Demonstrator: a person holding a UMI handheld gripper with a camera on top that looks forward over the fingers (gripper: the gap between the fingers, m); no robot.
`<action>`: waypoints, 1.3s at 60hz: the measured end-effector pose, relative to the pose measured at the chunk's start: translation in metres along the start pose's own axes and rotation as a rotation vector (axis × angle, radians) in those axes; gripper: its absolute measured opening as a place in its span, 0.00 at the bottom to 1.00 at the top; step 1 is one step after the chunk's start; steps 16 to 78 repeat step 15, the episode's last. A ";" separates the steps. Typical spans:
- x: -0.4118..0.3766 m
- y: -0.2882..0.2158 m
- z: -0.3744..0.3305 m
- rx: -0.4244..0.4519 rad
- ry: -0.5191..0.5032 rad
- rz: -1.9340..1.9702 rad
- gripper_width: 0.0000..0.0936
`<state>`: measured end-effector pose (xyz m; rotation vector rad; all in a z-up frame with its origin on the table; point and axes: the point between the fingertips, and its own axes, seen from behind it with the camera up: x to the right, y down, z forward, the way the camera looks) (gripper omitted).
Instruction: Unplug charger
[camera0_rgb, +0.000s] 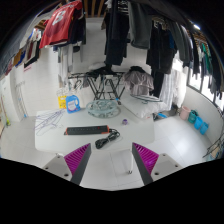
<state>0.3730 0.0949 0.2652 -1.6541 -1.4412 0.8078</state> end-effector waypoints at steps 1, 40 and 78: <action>-0.001 0.000 -0.001 0.000 -0.003 -0.002 0.91; -0.006 -0.012 0.000 0.027 -0.029 -0.028 0.91; -0.006 -0.012 0.000 0.027 -0.029 -0.028 0.91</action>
